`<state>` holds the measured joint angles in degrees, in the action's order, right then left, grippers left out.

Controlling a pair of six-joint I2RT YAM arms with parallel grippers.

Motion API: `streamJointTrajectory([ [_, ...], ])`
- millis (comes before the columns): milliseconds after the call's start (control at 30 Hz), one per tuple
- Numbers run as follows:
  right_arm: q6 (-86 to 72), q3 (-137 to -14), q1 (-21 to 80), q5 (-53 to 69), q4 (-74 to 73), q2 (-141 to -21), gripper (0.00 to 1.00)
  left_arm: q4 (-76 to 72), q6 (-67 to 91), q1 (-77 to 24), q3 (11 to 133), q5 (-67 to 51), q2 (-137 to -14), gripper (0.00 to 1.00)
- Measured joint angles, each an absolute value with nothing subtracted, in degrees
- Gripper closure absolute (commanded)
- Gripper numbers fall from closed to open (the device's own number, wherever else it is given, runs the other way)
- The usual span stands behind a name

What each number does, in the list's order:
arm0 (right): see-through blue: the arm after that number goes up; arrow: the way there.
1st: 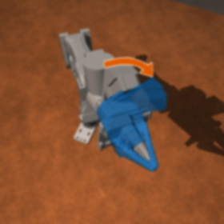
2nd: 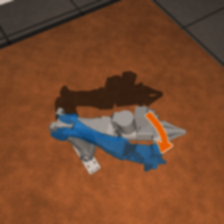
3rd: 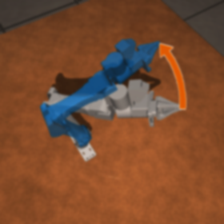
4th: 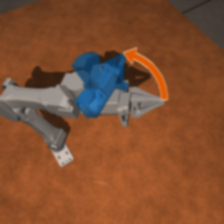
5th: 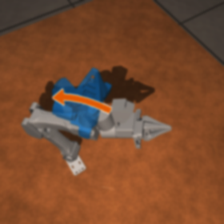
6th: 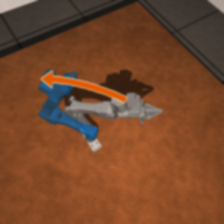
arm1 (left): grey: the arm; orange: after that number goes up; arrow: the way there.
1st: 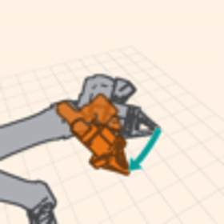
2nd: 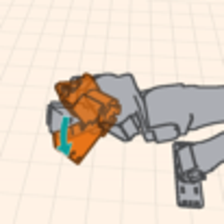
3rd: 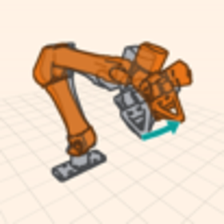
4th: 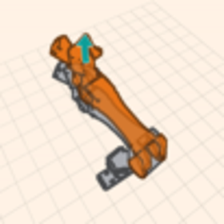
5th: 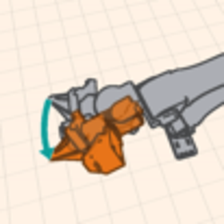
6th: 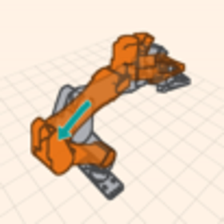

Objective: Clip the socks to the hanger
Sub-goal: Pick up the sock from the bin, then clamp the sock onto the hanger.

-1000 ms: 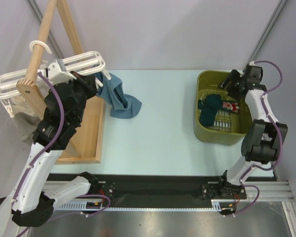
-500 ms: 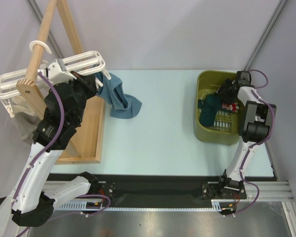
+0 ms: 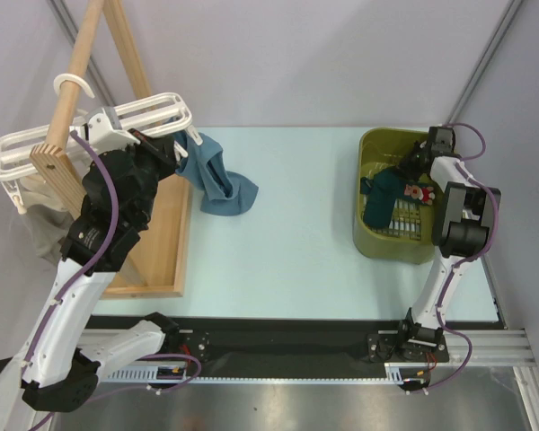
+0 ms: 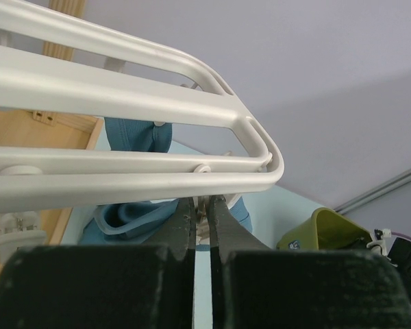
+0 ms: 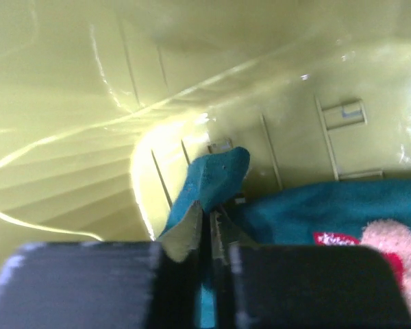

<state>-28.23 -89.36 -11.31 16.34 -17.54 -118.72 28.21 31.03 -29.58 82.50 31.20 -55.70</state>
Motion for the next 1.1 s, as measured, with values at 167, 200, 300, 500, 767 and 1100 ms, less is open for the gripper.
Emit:
streamJointTrajectory([
  [167,-27.38,-91.39,-11.16,16.08,-18.41,-118.17,1.0,28.21,31.09,-29.58,82.48,31.2,-55.7,1.0],
  [200,-27.07,-91.22,-10.94,15.73,-19.03,-117.51,1.0,28.18,31.16,-29.58,82.48,31.18,-55.7,1.0],
  [300,-25.89,-87.29,-9.91,14.7,-20.27,-110.87,1.0,28.14,31.27,-29.58,82.39,31.2,-55.7,1.0],
  [500,-22.17,-84.93,-3.99,14.94,-24.32,-89.6,1.0,28.23,31.46,-29.54,82.35,30.94,-55.2,1.0],
  [767,-15.97,-84.82,10.41,30.7,-24.16,-72.93,1.0,28.42,32.51,-29.54,81.56,29.98,-53.87,1.0],
  [1100,-21.34,-72.9,36.73,57.74,-3.36,-76.2,1.0,28.12,36.07,-29.45,81.32,28.67,-53.52,1.0],
])
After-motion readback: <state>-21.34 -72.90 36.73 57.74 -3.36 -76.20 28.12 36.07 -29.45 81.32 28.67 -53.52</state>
